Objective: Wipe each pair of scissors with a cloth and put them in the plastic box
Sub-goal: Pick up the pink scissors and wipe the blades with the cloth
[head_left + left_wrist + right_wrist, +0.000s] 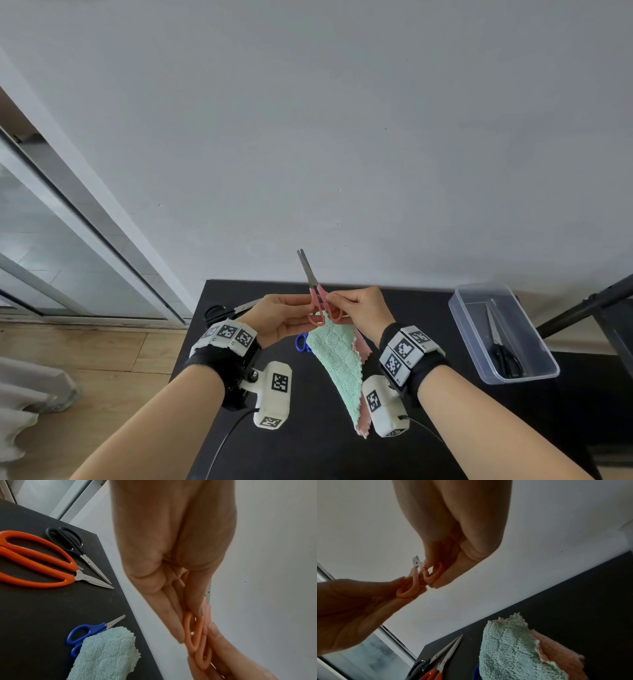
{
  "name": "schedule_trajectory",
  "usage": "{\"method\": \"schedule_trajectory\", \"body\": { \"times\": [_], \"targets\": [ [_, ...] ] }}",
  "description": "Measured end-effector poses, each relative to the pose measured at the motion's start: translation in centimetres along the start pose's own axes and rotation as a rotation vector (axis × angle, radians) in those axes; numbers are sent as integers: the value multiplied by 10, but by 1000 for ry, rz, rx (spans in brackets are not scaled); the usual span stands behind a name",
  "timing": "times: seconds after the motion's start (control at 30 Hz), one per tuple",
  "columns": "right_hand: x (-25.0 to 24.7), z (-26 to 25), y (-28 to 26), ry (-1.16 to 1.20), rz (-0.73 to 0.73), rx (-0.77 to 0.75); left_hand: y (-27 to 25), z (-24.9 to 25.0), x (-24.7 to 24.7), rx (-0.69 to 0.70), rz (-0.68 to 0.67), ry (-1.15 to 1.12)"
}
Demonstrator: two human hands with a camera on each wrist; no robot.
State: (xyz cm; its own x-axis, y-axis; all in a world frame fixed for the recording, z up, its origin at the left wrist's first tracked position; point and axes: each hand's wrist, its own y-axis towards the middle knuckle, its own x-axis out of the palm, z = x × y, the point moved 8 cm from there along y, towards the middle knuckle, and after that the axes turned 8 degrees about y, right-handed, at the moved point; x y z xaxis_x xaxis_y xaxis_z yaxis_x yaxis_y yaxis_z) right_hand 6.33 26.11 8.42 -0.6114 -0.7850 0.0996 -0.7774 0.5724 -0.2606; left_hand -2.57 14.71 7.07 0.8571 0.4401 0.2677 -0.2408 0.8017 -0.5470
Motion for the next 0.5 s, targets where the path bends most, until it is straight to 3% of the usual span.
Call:
{"method": "schedule_trajectory", "body": {
  "times": [0.3, 0.5],
  "targets": [
    [14, 6, 4, -32, -12, 12, 4, 4, -7, 2, -14, -1],
    [17, 5, 10, -317, -3, -67, 10, 12, -12, 23, -24, 18]
  ]
}}
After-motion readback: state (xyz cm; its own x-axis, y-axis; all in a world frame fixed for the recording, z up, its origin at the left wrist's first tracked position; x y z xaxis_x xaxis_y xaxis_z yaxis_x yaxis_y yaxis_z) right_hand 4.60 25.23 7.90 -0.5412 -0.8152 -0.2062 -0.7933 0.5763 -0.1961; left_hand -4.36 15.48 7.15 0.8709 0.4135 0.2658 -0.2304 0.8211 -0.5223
